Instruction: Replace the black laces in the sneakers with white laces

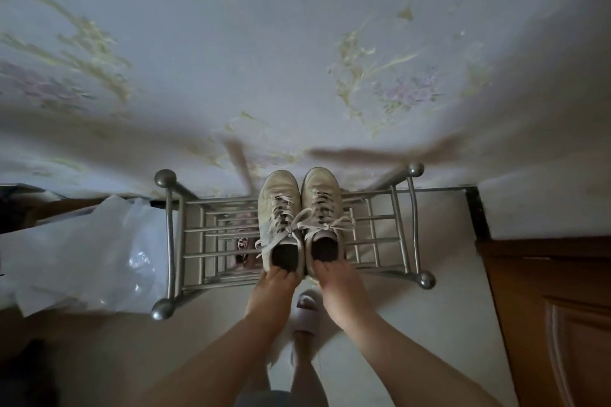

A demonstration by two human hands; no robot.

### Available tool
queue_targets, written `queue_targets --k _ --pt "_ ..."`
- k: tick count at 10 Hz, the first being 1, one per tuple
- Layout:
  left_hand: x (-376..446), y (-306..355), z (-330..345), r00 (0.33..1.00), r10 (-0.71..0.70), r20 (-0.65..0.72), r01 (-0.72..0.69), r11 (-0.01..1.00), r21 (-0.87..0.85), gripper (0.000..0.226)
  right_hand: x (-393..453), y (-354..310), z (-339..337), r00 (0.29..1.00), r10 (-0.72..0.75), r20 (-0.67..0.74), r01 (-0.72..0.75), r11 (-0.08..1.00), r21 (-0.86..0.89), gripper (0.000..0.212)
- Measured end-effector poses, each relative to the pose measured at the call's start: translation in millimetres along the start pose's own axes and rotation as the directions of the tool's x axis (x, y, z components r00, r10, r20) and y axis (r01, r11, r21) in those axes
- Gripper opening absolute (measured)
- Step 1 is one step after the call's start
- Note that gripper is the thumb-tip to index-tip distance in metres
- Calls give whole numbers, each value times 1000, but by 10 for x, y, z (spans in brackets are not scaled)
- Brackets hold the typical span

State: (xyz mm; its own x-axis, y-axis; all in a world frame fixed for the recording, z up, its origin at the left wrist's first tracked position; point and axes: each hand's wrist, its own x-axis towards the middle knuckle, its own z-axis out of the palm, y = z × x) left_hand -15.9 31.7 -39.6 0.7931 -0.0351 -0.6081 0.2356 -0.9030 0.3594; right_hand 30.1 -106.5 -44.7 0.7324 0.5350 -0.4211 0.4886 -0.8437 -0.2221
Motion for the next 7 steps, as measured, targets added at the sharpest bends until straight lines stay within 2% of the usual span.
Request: queue_targets --k 2,3,5,7 --pt "45 75 49 998 -61 -23 61 998 -3 42 70 43 7 999 14 31 -13 1000 -21 46" --pt "58 140 23 993 -110 -43 110 994 -4 41 86 36 -34 994 -8 109 11 999 -34 25" --pt "63 379 -199 976 -215 39 212 975 69 37 3 -35 -101 988 21 154 -33 997 76 28" --pt "-59 526 -493 983 -183 23 180 979 96 30 -123 44 -503 967 72 245 -131 964 231 17"
